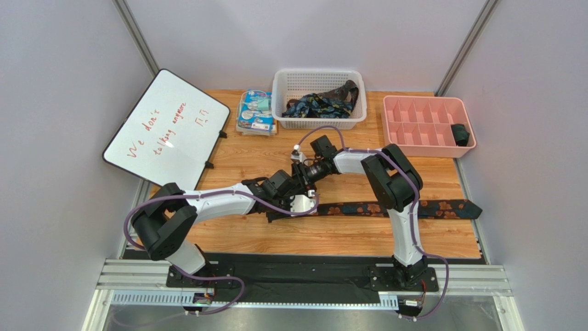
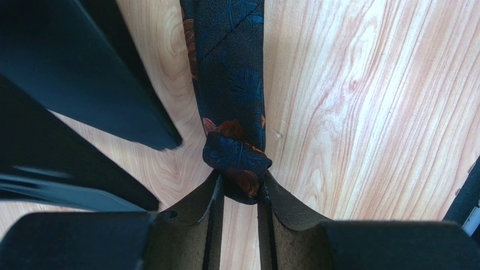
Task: Roll the ties
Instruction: Roll the tie at the center of the board.
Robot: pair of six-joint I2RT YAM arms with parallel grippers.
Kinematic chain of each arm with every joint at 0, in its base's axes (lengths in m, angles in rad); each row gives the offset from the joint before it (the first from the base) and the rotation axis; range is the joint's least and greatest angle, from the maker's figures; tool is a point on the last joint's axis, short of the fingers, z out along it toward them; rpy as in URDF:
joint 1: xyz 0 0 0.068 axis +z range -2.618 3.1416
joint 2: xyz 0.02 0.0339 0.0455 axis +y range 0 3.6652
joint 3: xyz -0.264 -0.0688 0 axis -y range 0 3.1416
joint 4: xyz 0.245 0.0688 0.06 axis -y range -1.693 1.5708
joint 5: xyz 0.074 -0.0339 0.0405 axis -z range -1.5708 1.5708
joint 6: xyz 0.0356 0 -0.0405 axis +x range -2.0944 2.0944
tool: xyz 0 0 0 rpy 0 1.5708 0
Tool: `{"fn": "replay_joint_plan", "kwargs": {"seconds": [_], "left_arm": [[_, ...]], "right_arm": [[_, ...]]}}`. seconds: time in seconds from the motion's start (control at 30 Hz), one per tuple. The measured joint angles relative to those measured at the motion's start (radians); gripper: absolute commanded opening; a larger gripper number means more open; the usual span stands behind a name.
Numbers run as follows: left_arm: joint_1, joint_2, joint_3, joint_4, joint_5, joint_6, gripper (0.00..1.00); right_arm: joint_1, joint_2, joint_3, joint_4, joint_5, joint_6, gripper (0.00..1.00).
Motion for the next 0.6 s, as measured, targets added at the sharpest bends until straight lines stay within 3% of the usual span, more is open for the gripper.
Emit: {"fn": "replay_joint_plan", "kwargs": {"seconds": [0.23, 0.43, 0.6], "left_arm": [[0.0, 0.011, 0.012, 0.004, -0.011, -0.005, 0.2], [-0.003, 0.009, 0.009, 0.013, -0.023, -0.01, 0.19], [-0.003, -0.008, -0.003, 0.019, -0.028, -0.032, 0.19]], "right_arm": [[-0.041, -0.014, 0.003, -0.121, 0.0, -0.035, 0.37], [-0.039, -0.01, -0.01, -0.172, 0.004, -0.055, 0.24], [-0.037, 0.038, 0.007, -0.223, 0.035, -0.134, 0.18]]}}
